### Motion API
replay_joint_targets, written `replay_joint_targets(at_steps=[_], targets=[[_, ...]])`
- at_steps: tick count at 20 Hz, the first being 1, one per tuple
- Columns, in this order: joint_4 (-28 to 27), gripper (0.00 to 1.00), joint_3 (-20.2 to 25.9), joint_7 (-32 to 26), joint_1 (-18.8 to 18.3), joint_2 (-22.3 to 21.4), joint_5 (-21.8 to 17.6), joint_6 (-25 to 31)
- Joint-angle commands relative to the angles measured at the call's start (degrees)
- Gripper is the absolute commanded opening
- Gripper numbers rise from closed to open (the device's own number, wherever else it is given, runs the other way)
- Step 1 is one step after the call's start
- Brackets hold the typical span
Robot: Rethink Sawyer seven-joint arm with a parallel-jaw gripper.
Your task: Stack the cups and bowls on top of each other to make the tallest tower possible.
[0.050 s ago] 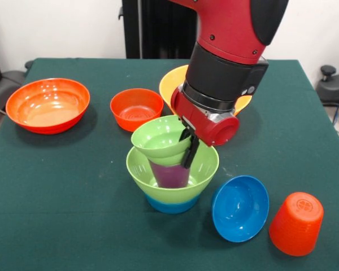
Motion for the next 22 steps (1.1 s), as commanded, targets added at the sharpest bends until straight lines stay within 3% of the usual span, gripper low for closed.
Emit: replay_joint_targets(at_steps=[1,5,22], targets=[[2.0,1.00,9.3,-3.6,2.1,4.5,-3.4,-0.4],[1.4,1.00,9.5,-3.4,1.7,4.5,-2.7,2.6],[0.1,1.00,7.6,-3.4,2.3,5.2,-4.4,1.2]])
